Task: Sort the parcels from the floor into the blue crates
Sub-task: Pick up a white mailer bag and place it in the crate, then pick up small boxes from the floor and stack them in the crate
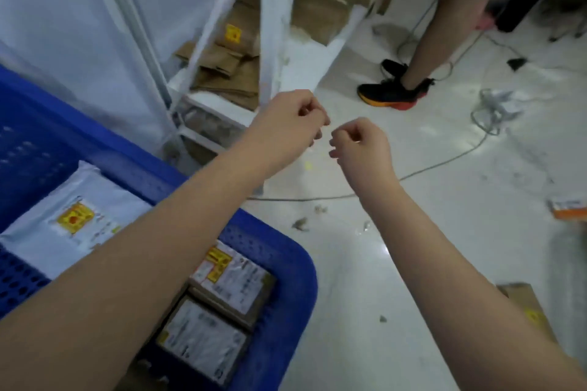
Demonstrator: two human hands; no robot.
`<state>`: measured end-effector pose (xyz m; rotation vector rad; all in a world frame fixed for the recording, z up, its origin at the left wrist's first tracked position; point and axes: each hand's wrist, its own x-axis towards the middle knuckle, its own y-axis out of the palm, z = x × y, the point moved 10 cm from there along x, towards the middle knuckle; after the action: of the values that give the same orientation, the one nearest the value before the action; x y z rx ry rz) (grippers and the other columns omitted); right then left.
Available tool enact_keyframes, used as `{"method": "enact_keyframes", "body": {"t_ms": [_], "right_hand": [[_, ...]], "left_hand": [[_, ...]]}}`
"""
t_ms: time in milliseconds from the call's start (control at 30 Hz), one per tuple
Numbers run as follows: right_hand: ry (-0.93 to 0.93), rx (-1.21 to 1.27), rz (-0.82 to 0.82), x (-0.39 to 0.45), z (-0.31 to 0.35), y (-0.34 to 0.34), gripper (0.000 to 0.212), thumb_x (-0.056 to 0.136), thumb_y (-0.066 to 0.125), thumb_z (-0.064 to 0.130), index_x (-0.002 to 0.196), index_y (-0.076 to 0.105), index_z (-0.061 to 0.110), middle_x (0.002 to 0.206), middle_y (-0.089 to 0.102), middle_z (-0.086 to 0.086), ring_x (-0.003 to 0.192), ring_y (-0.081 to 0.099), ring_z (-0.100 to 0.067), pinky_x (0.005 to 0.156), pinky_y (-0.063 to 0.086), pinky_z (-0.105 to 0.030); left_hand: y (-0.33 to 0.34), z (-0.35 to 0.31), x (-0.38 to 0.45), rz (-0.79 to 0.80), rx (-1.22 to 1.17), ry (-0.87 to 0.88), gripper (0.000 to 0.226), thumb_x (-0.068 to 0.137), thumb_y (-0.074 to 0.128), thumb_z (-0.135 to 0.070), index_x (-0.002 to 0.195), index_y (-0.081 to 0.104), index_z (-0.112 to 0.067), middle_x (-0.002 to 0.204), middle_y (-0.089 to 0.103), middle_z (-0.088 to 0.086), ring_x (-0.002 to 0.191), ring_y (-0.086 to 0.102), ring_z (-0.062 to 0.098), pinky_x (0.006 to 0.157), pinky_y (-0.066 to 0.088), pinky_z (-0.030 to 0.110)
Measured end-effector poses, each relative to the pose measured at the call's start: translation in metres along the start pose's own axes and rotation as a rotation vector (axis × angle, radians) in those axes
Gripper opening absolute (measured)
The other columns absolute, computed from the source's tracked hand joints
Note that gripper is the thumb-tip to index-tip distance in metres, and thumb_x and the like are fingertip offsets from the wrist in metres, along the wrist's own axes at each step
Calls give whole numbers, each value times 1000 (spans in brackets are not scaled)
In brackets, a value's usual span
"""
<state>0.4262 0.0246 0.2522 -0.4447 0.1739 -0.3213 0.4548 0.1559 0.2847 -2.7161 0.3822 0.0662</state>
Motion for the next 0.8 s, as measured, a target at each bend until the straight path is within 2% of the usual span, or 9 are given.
{"method": "enact_keyframes", "body": {"t_ms": [133,200,300,400,433,500,600,667,800], "right_hand": [[492,291,-116,-24,-167,-83,11,89,47,8,79,51,9,76,57,-7,60,56,-16,55,46,-25],[677,297,-174,-60,-244,-124,7,90,48,10,86,51,6,79,55,-9,60,53,-17,55,44,-24],[857,278,-167,-116,-330,-180,15,91,50,20,95,50,5,78,53,-9,60,51,-18,55,41,-26],[959,214,-112,-157,-386,-232,27,92,48,30,101,48,5,84,53,-10,64,54,-19,60,41,-29],[979,171,-90,-169,-402,-248,28,92,48,32,100,47,5,86,53,-11,68,55,-21,64,41,-30],[964,76,-31,-184,-429,-279,27,91,48,35,96,47,8,86,53,-10,79,58,-27,69,39,-31],[917,-87,60,-196,-464,-323,24,90,48,37,89,45,13,90,57,-11,82,56,-26,70,38,-29],[938,-102,48,-207,-488,-350,24,90,48,37,90,44,14,92,58,-10,84,56,-26,71,38,-29],[1047,-24,-51,-239,-538,-385,22,91,48,33,85,41,12,90,54,-9,95,62,-33,72,39,-30]], "left_hand": [[153,44,-4,494,311,-229,16,94,47,-24,98,57,-12,93,63,7,73,59,18,62,48,27],[210,68,-20,640,546,-252,23,94,48,-27,108,55,-10,109,61,12,90,59,25,75,49,31],[290,80,-48,833,815,-134,42,94,45,-41,128,45,-17,130,50,6,111,53,24,94,44,34],[368,78,-78,1117,1251,171,51,95,38,-48,138,35,-21,138,41,2,118,48,22,96,42,38],[391,78,-84,1159,1337,202,52,95,36,-47,139,34,-19,140,40,4,120,47,23,96,41,37],[438,74,-83,1140,1373,158,53,97,33,-47,140,32,-16,143,37,7,123,46,25,97,39,37],[516,54,-82,1052,1117,34,50,98,31,-45,138,36,-15,141,40,9,122,47,26,98,39,36],[566,44,-92,1072,1102,94,48,99,31,-43,134,40,-13,137,44,11,117,50,28,95,40,36],[645,43,-118,1182,1232,283,46,99,31,-41,133,40,-12,135,44,11,117,51,30,93,41,37]]}}
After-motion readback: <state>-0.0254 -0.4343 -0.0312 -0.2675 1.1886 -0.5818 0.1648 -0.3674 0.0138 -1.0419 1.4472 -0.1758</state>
